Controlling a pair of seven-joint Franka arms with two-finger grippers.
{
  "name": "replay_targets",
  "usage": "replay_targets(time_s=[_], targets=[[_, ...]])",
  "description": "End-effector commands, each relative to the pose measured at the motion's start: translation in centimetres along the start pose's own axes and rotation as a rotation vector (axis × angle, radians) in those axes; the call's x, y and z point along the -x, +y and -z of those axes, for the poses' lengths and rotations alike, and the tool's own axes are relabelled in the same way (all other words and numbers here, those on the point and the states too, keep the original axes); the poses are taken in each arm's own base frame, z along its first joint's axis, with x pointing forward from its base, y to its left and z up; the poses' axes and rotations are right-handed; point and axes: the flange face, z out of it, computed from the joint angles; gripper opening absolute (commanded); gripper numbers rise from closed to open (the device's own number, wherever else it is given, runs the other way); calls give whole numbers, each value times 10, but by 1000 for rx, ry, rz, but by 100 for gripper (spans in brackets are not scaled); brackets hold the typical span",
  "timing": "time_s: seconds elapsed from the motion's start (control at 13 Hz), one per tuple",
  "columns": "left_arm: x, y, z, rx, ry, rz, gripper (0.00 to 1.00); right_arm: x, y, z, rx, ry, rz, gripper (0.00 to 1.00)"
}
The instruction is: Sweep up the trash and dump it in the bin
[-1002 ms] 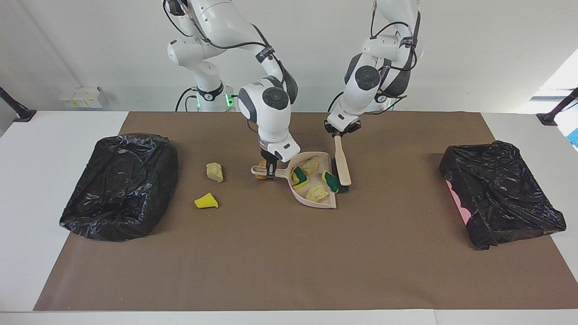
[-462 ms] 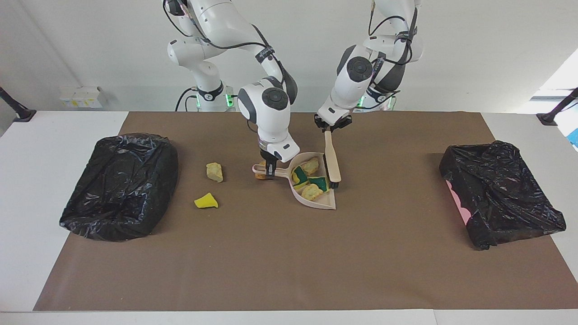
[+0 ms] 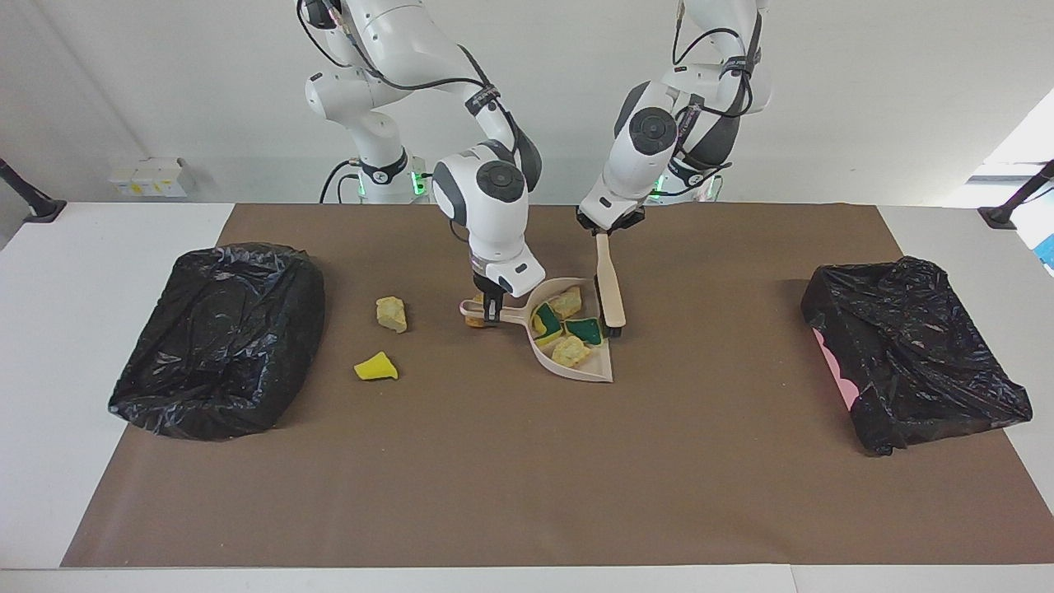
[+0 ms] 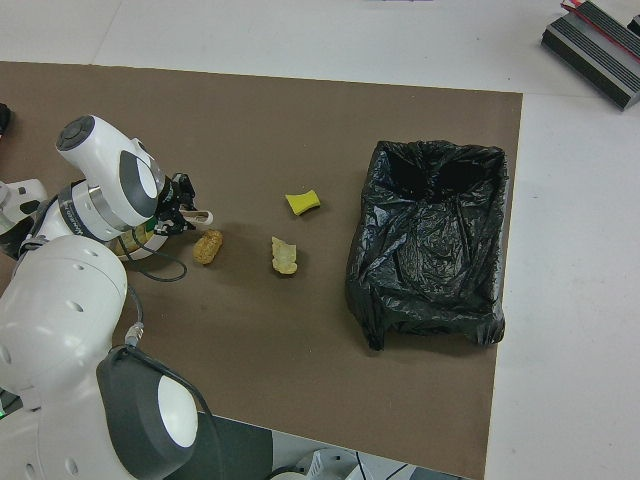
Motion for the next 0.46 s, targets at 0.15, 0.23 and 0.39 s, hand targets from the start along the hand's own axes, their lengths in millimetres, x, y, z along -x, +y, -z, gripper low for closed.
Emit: replay_targets(time_s=[0.15,0.23,0.39], targets=[[22,-1,-2,-65,-7,-8,0,19,10,17,1,7,-27,0],[26,6,-2,-68,4,-20,0,25,13,20,2,12,-39,0],[30,19,-2,-52,30,-40,0,38,19,25,3,22,-51,0]])
